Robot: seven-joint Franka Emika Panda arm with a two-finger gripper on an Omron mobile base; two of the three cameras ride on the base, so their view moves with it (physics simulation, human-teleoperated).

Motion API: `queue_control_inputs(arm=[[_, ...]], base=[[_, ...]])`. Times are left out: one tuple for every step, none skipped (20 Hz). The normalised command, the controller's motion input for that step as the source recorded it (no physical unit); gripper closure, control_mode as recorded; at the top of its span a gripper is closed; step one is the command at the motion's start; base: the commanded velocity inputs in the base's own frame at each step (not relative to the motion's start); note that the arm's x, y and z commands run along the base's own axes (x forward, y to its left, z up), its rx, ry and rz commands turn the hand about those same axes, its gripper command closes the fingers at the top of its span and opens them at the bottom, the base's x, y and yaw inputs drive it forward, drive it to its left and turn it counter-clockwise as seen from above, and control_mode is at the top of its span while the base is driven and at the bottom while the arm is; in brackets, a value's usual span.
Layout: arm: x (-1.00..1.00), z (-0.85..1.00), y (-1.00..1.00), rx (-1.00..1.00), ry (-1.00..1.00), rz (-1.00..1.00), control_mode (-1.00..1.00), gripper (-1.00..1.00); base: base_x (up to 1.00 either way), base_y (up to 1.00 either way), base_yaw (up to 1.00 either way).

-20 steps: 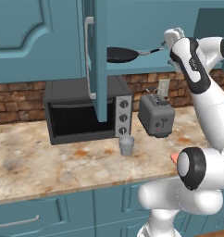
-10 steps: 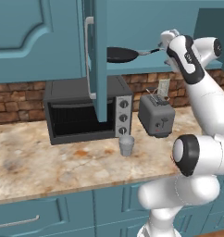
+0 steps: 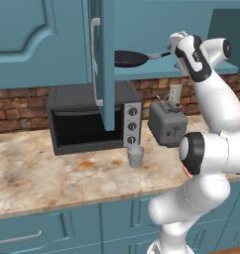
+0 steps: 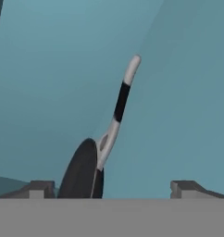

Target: Pick the pan from the cabinet and place it on the stove. Then turn on the stove burner for the pan.

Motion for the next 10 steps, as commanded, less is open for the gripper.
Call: queue_control_inputs(arm=[[0.47, -0.03, -0.06, 0.00, 0.00, 0.00, -1.00, -1.00], [0.49, -0.03, -0.06, 0.00, 0.00, 0.00, -1.00, -1.00], [0.50, -0.06, -0.03, -0.01, 0.00, 0.00, -1.00, -1.00], [0.49, -0.11, -0.02, 0.00, 0.00, 0.00, -1.00, -1.00], [0.49, -0.12, -0.01, 0.00, 0.00, 0.00, -1.00, -1.00], [0.49, -0.13, -0.02, 0.00, 0.00, 0.00, -1.00, -1.00], [0.48, -0.06, -0.04, 0.00, 0.00, 0.00, -1.00, -1.00], [0.42, 0.00, -0.04, 0.00, 0.00, 0.00, -1.00, -1.00], [0.24, 0.00, -0.08, 0.00, -0.06, 0.00, -1.00, -1.00], [0.22, 0.07, -0.04, 0.00, -0.10, 0.00, -1.00, -1.00]], base=[[0.00, 0.00, 0.00], [0.00, 0.00, 0.00], [0.00, 0.00, 0.00], [0.00, 0.00, 0.00], [0.00, 0.00, 0.00], [0.00, 0.00, 0.00], [0.00, 0.00, 0.00], [0.00, 0.00, 0.00], [0.00, 0.00, 0.00], [0.00, 0.00, 0.00]])
